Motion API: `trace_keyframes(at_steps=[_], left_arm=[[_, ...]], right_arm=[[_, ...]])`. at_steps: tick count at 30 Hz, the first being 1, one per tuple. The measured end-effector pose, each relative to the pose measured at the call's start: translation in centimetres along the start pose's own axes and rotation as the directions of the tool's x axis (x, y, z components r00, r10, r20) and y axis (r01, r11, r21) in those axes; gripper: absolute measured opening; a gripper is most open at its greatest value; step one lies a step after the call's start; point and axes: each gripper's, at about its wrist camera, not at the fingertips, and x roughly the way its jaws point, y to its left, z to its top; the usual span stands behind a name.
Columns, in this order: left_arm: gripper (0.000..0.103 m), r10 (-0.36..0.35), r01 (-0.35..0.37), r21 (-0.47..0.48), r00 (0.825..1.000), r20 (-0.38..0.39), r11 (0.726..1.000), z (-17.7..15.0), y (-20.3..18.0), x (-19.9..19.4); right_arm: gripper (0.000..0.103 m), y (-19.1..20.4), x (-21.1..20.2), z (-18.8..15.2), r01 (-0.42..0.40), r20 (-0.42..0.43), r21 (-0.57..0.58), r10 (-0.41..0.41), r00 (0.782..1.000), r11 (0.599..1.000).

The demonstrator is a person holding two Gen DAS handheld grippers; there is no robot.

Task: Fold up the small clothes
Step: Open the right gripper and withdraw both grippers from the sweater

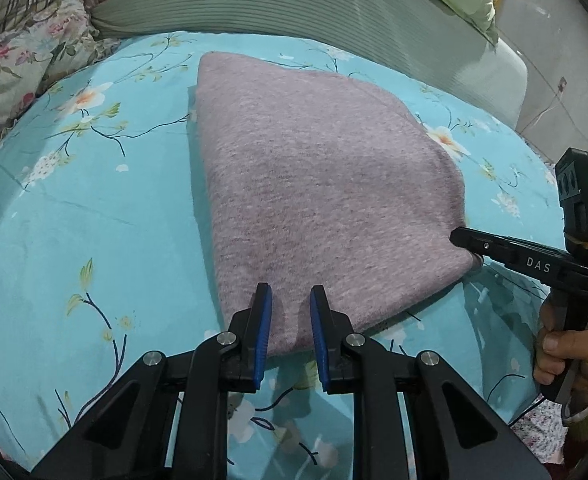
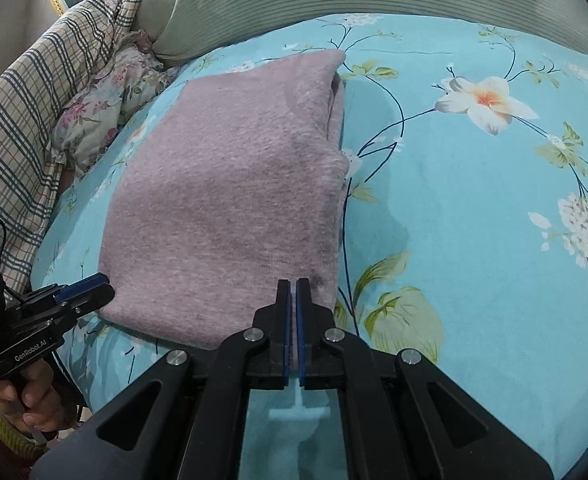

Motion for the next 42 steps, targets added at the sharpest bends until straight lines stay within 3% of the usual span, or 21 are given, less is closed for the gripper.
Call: trace_keyframes(at_steps=[17, 19, 20, 22, 23, 24, 30, 34, 37, 42], left_arm=[[0.020, 0.019, -0.018, -0.072, 1.000, 0.012, 0.997, -1.1, 1.5, -2.3], [0.022, 0.049, -0.048, -0.075, 0.999, 0.010, 0.996, -1.2, 1.7, -2.5], [0.028, 0.067, -0.067, -0.077, 0.998, 0.008, 0.995, -1.3, 1.7, -2.7], [0.037, 0.080, -0.079, -0.091, 0.997, 0.008, 0.993, -1.6, 2.1, -3.2], [0.049, 0.083, -0.081, -0.100, 0.997, 0.010, 0.992, -1.7, 2.2, -3.5], [0.062, 0.083, -0.081, -0.115, 0.996, 0.014, 0.990, -1.9, 2.4, -4.0], [0.081, 0.128, -0.127, -0.126, 0.992, -0.001, 0.984, -3.1, 2.4, -5.5], [0.082, 0.192, -0.194, -0.064, 0.981, -0.031, 0.979, -4.0, 1.5, -6.0], [0.082, 0.254, -0.254, 0.007, 0.966, -0.036, 0.967, -4.8, 0.4, -6.3], [0.082, 0.340, -0.337, 0.096, 0.940, -0.010, 0.937, -5.3, -1.3, -7.1]], right_arm=[[0.004, 1.9, -2.2, -1.7, 0.103, -0.034, -0.032, -0.104, 0.994, 0.994], [0.004, 2.1, -2.8, -2.0, 0.098, -0.033, -0.025, -0.099, 0.995, 0.995], [0.006, 2.2, -3.3, -2.3, 0.091, -0.030, -0.023, -0.092, 0.995, 0.996], [0.023, 2.5, -4.0, -2.7, 0.090, -0.027, -0.023, -0.091, 0.996, 0.996], [0.046, 2.7, -4.4, -2.9, 0.091, -0.022, -0.026, -0.091, 0.996, 0.996], [0.057, 2.8, -4.9, -3.2, 0.092, -0.010, -0.033, -0.092, 0.996, 0.995], [0.058, 3.5, -6.7, -4.7, 0.102, 0.000, -0.061, -0.102, 0.995, 0.993], [0.064, 3.7, -7.3, -5.7, 0.124, -0.006, -0.076, -0.125, 0.992, 0.989], [0.077, 3.8, -7.6, -6.3, 0.113, -0.007, -0.079, -0.114, 0.993, 0.990], [0.079, 4.2, -7.9, -6.6, 0.119, -0.009, -0.090, -0.120, 0.993, 0.989]])
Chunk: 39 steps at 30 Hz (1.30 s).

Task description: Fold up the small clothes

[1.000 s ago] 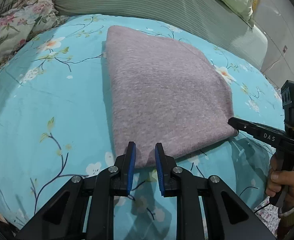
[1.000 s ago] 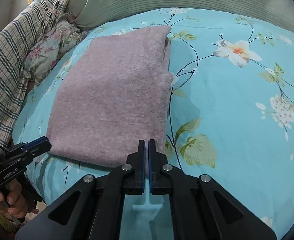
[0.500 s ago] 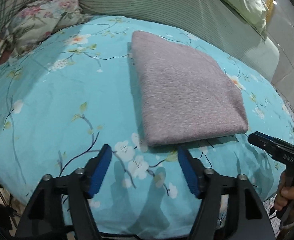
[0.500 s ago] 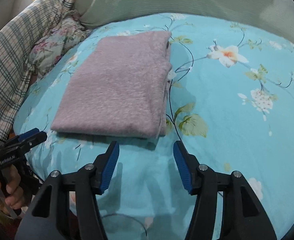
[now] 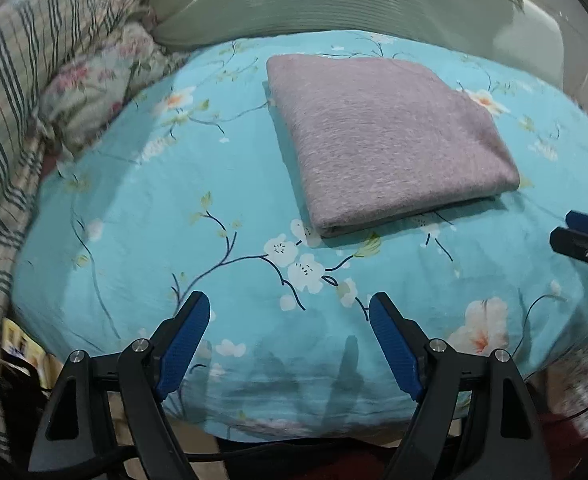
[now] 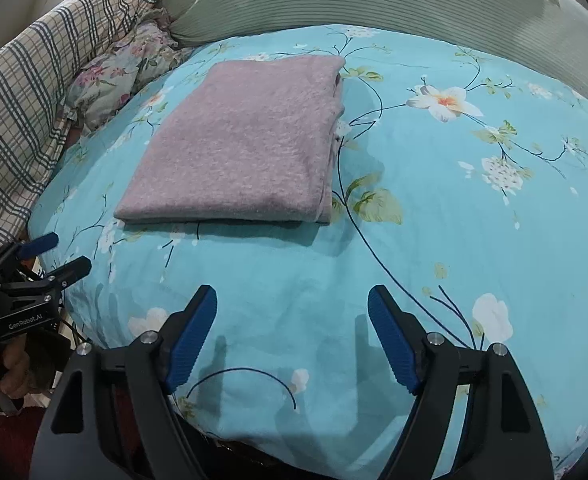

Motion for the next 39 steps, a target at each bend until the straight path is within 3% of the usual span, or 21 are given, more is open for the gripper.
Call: trace_keyframes(at_steps=[6, 13, 27, 39], left_arm=[[0.087, 0.077, -0.081, 0.058, 0.995, 0.067, 0.995, 0.6, -1.0, -2.5], [0.089, 0.102, -0.106, 0.050, 0.993, 0.060, 0.993, 1.5, -0.3, -2.6], [0.089, 0.074, -0.074, 0.012, 0.997, 0.026, 0.997, 3.4, 0.7, -0.2], [0.089, 0.048, -0.048, 0.003, 0.998, 0.037, 0.999, 5.8, 1.0, 0.9]], right_arm=[[0.085, 0.8, -0.7, 0.5, -0.005, 0.021, -0.027, 0.006, 1.000, 1.000], [0.086, 1.3, -0.6, 0.8, -0.017, 0.018, -0.034, 0.018, 1.000, 0.999], [0.086, 1.1, 0.8, 1.7, -0.038, -0.005, -0.027, 0.038, 0.999, 0.999], [0.086, 0.7, 1.4, 5.1, -0.057, 0.027, -0.034, 0.058, 0.998, 0.998]])
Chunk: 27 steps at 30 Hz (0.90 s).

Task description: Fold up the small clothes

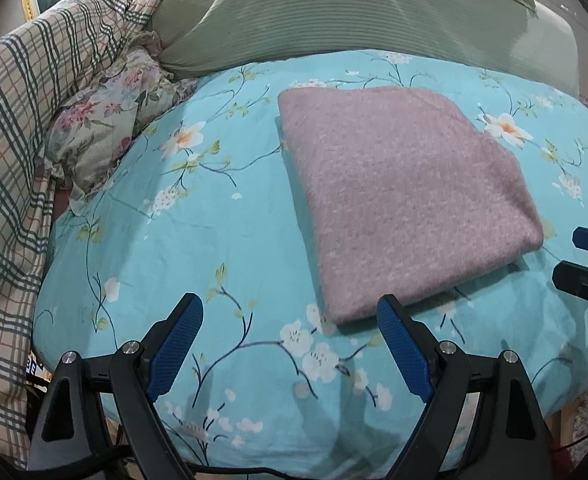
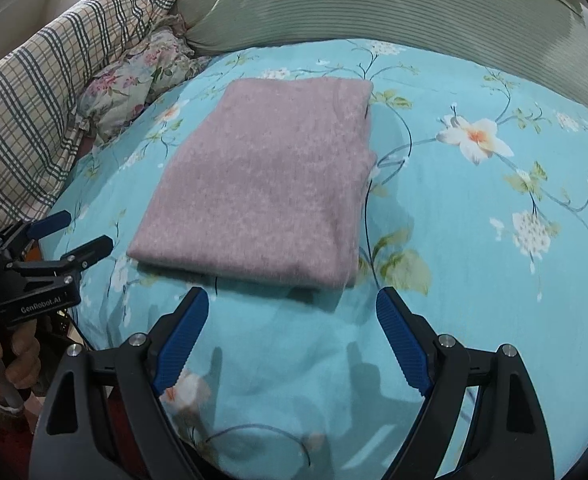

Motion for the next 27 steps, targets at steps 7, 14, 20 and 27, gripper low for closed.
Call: trace_keyframes(at_steps=[7, 14, 20, 27], left_arm=[[0.090, -0.009, 0.010, -0.028, 1.000, 0.002, 1.000, 1.9, 0.6, 0.6], [0.090, -0.031, 0.032, -0.056, 0.999, 0.020, 0.998, 2.3, 0.8, -0.2], [0.090, -0.024, 0.026, -0.061, 0.999, 0.026, 0.998, 2.0, 0.6, -0.8], [0.090, -0.029, 0.030, -0.051, 0.999, 0.027, 0.998, 1.5, 0.2, -1.2]], right_arm=[[0.087, -0.3, -0.1, 2.8, -0.007, 0.045, -0.007, 0.007, 0.999, 1.000], [0.093, -0.3, -0.4, 2.8, -0.013, 0.047, 0.004, 0.013, 0.999, 1.000], [0.094, -0.3, -0.5, 1.8, -0.019, 0.023, 0.006, 0.019, 1.000, 1.000], [0.096, 0.1, -0.8, 1.4, -0.026, 0.018, -0.006, 0.026, 1.000, 1.000]])
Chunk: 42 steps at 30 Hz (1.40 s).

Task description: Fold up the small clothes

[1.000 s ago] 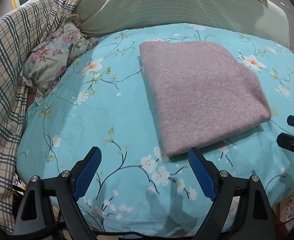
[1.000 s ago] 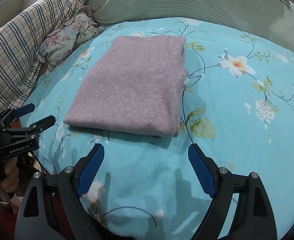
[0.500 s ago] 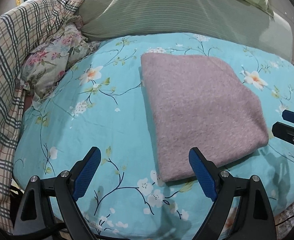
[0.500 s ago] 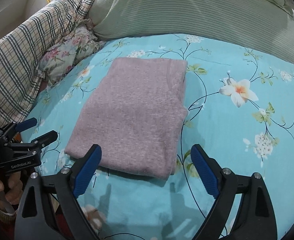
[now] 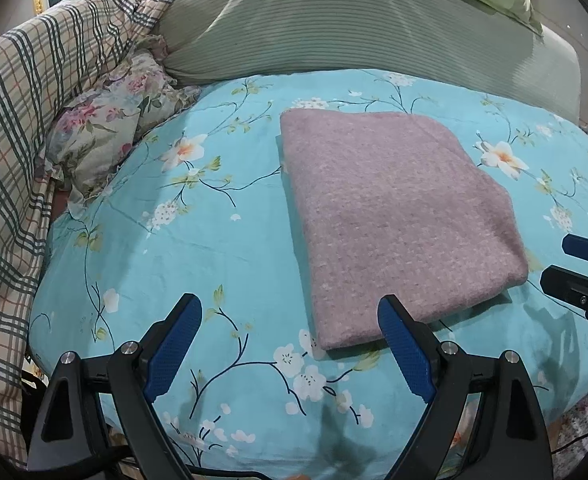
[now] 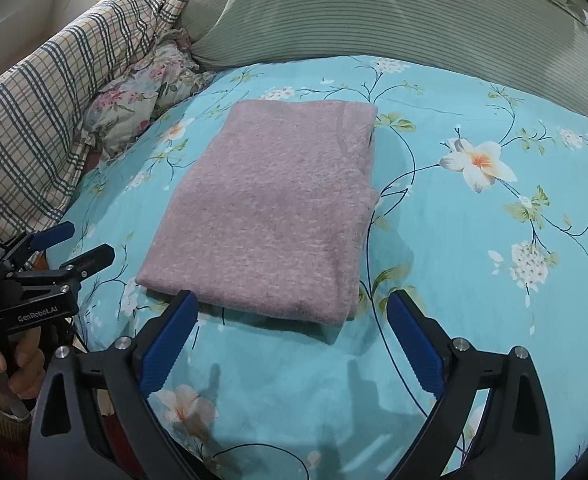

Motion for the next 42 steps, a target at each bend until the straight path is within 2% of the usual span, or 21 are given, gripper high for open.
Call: trace_keyframes(at_steps=[12, 42], left_arm=[[0.090, -0.044, 0.044, 0.001, 0.999, -0.014, 0.999, -0.55, -0.35, -0.10], [0.090, -0.048, 0.048, 0.018, 0.999, 0.005, 0.999, -0.67, -0.77, -0.09]], right_arm=[[0.096, 0.62, 0.01, -0.31, -0.004, -0.007, -0.011, 0.004, 1.000, 1.000], [0.096, 0.86, 0.52, -0.34, -0.008, -0.013, -0.012, 0.008, 1.000, 1.000]])
